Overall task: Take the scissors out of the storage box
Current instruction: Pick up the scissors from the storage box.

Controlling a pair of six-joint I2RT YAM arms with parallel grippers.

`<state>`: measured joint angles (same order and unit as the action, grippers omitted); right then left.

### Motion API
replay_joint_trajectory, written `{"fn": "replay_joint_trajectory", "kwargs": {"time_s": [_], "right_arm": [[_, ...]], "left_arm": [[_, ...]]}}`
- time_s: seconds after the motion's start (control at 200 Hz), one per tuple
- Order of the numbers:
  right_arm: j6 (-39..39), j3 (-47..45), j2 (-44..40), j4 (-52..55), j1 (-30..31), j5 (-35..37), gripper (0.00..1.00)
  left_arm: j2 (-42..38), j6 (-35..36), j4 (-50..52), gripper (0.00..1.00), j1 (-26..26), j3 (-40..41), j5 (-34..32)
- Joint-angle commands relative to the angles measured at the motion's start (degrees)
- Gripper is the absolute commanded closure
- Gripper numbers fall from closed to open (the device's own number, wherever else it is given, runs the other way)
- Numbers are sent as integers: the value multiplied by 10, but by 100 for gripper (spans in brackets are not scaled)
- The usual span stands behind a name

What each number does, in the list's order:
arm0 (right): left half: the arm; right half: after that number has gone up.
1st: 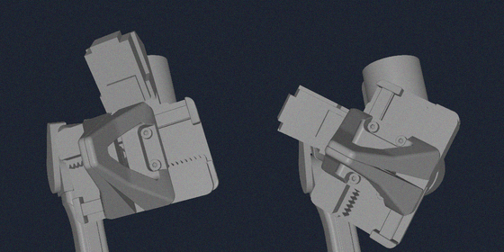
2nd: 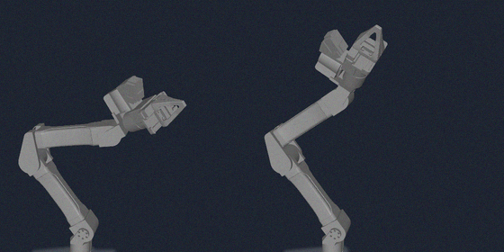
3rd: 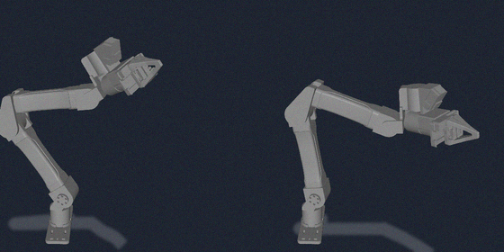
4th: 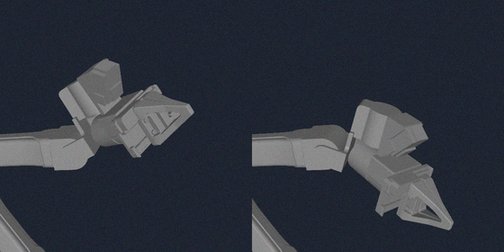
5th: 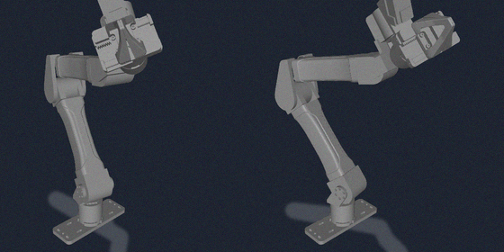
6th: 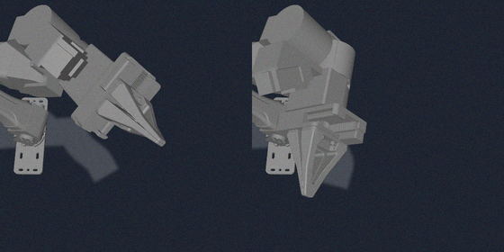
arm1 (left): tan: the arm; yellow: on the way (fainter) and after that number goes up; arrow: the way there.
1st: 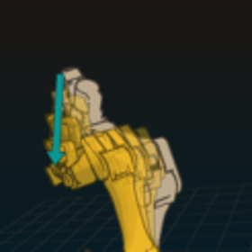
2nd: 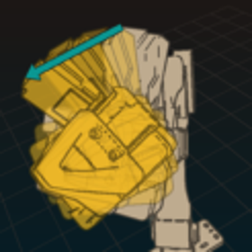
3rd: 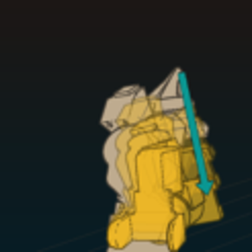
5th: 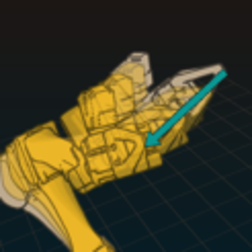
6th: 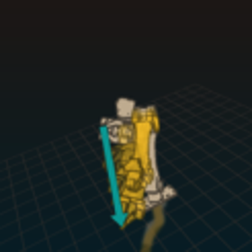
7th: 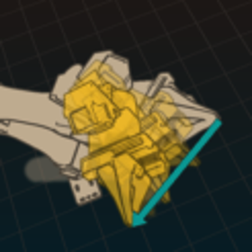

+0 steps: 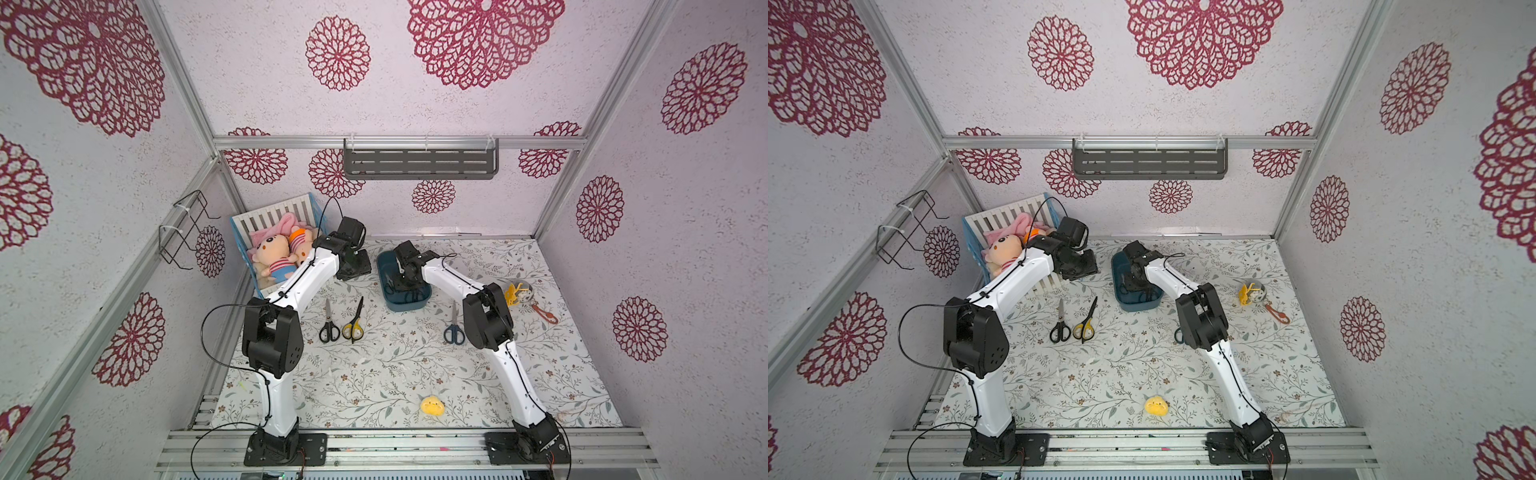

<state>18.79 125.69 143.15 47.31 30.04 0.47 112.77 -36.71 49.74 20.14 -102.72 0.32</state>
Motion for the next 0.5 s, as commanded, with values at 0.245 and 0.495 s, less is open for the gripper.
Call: {"fn": "replay_joint_trajectory", "kwargs": {"time_s": [0.245, 0.495], "right_arm": [[-11, 22, 42, 66, 11, 63, 86], [5, -32, 35, 33, 11, 59, 100]], "left_arm": [[-15, 5, 6, 59, -7, 9, -6], [-21, 8, 7, 59, -7, 12, -14]]}}
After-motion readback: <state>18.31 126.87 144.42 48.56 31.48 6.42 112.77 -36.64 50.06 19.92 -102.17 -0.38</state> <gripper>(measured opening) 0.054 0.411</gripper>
